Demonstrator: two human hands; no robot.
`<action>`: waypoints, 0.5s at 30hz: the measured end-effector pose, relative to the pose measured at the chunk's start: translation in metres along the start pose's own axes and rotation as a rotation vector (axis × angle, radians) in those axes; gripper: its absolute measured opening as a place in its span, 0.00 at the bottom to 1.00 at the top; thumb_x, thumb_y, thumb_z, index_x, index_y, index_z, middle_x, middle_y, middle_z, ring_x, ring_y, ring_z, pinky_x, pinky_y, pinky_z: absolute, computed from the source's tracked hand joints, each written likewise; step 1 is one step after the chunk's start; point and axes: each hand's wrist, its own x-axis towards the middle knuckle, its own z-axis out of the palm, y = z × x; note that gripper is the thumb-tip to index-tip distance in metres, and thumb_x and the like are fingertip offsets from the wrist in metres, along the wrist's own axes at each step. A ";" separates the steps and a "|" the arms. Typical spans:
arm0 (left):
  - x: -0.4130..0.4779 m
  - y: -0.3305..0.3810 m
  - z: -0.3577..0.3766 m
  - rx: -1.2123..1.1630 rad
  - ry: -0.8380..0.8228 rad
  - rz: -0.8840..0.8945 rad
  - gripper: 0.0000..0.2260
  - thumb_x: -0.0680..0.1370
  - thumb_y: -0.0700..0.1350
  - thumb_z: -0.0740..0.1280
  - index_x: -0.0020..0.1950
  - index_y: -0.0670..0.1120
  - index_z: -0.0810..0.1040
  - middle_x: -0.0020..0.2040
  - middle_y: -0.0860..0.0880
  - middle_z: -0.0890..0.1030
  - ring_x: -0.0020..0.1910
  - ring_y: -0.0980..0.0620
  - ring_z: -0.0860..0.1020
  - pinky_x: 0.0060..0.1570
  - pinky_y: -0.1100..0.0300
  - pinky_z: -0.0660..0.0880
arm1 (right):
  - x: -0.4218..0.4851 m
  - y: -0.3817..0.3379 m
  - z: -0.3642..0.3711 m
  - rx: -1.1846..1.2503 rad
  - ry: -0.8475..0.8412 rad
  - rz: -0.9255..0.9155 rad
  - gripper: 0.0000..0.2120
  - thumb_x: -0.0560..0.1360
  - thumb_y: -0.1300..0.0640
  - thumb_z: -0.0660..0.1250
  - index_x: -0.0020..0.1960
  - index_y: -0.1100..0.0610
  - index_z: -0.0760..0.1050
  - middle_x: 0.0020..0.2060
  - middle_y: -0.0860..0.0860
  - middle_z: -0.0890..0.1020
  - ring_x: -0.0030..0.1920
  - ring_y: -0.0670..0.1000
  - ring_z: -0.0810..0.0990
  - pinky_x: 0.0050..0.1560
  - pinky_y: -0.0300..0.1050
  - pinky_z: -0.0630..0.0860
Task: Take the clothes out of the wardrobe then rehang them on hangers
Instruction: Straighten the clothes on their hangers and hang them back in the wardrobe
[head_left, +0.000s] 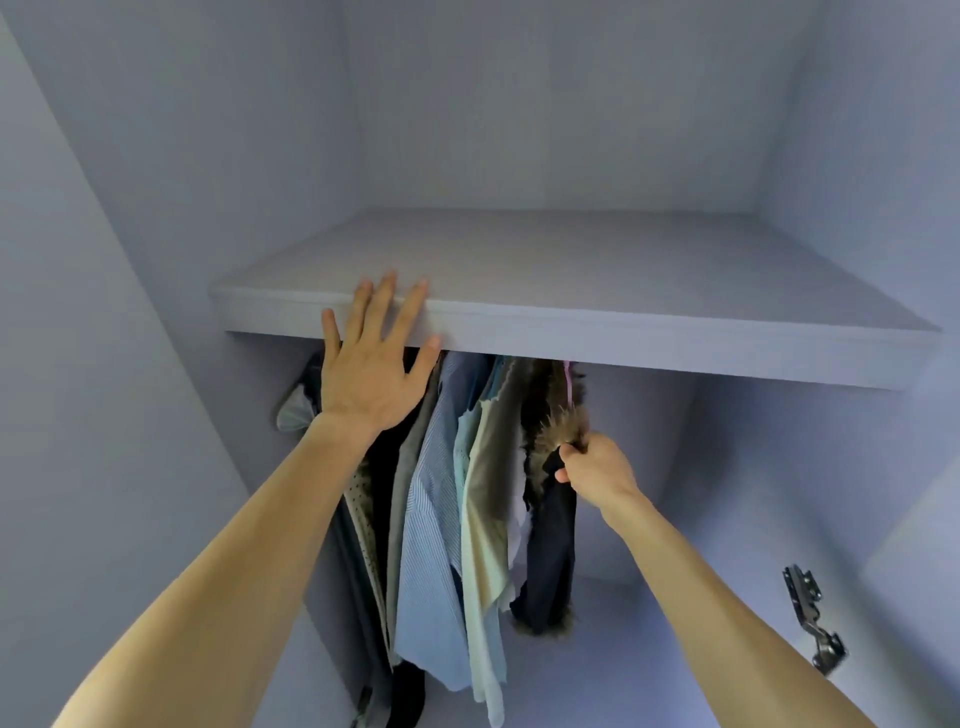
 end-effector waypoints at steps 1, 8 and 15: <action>0.001 -0.001 0.004 -0.004 0.021 -0.003 0.28 0.82 0.66 0.44 0.80 0.62 0.39 0.83 0.51 0.44 0.81 0.48 0.42 0.76 0.36 0.43 | 0.011 -0.005 0.001 0.020 0.002 -0.005 0.05 0.83 0.54 0.58 0.53 0.52 0.72 0.39 0.48 0.83 0.44 0.46 0.83 0.36 0.41 0.72; 0.005 0.005 0.029 -0.053 0.113 -0.080 0.30 0.82 0.67 0.45 0.79 0.62 0.36 0.82 0.52 0.39 0.79 0.51 0.34 0.75 0.35 0.42 | 0.072 -0.017 0.018 -0.040 0.055 -0.014 0.08 0.81 0.56 0.58 0.58 0.56 0.72 0.39 0.51 0.82 0.40 0.48 0.81 0.36 0.44 0.72; 0.007 0.004 0.034 -0.034 0.146 -0.095 0.30 0.81 0.68 0.45 0.79 0.62 0.37 0.82 0.52 0.40 0.80 0.50 0.37 0.75 0.34 0.44 | 0.076 0.004 0.056 -0.317 0.079 -0.120 0.13 0.82 0.58 0.58 0.64 0.62 0.67 0.57 0.60 0.77 0.53 0.62 0.80 0.51 0.55 0.78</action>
